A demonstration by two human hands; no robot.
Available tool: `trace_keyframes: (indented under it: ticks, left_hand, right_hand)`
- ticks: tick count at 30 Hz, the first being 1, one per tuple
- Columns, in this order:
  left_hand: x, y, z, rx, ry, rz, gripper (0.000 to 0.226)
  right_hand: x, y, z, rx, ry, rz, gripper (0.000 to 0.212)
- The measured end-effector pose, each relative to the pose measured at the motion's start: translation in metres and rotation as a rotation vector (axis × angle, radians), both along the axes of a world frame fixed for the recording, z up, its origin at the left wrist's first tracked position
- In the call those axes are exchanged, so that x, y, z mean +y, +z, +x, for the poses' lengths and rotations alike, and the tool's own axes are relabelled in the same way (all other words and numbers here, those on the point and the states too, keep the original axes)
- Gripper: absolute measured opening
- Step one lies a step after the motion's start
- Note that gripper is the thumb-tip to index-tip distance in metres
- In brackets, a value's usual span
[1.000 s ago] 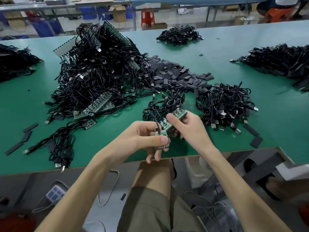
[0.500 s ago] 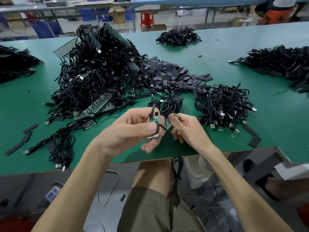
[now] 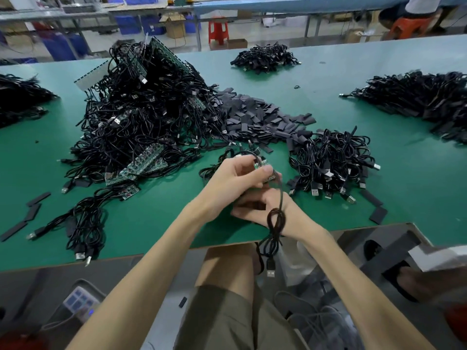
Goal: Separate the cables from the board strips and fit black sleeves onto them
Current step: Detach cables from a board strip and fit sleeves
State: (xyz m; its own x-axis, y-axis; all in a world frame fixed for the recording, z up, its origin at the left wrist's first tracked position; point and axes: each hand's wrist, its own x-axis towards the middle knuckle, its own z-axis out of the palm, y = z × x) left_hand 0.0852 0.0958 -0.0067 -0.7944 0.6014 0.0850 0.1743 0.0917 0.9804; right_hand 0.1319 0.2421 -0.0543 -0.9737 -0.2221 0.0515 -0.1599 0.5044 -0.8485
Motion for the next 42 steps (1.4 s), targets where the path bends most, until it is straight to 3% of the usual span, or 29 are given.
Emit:
trace_keyframes:
  ticks: [2, 4, 8, 12, 15, 17, 23, 30, 38, 42]
  left_hand:
    - [0.000, -0.007, -0.001, 0.191, 0.068, -0.158, 0.042]
    - [-0.006, -0.014, -0.003, 0.248, 0.116, -0.218, 0.044]
    - [-0.023, -0.023, -0.008, 0.046, 0.131, -0.100, 0.036]
    - [-0.032, -0.024, -0.008, -0.028, 0.092, -0.011, 0.029]
    - [-0.034, -0.024, -0.009, -0.012, 0.082, -0.006, 0.045]
    - [-0.034, -0.024, -0.008, -0.007, 0.063, -0.017, 0.044]
    - [-0.027, -0.026, -0.002, 0.032, 0.027, -0.090, 0.055]
    - [-0.027, -0.027, 0.003, -0.003, 0.027, -0.047, 0.028]
    - [-0.022, -0.022, 0.011, -0.030, -0.077, 0.089, 0.021]
    - [-0.011, -0.011, 0.011, -0.038, -0.019, 0.085, 0.030]
  right_hand:
    - [0.002, 0.002, 0.003, 0.030, 0.018, 0.058, 0.013]
    - [0.002, 0.004, 0.003, 0.045, 0.012, 0.071, 0.009]
    - [0.001, 0.007, 0.002, 0.094, 0.046, -0.053, 0.030]
    - [-0.001, 0.008, 0.002, 0.077, -0.106, -0.293, 0.055]
    - [-0.001, 0.007, -0.001, 0.058, -0.203, -0.376, 0.052]
    - [-0.001, 0.007, -0.002, 0.059, -0.234, -0.397, 0.048]
    - [-0.002, 0.007, -0.001, 0.061, -0.177, -0.373, 0.043]
    - [0.000, 0.014, 0.000, 0.049, -0.115, -0.330, 0.033]
    - [0.005, 0.015, 0.001, 0.033, -0.035, -0.420, 0.035]
    - [0.007, 0.013, 0.000, 0.055, -0.093, -0.506, 0.038]
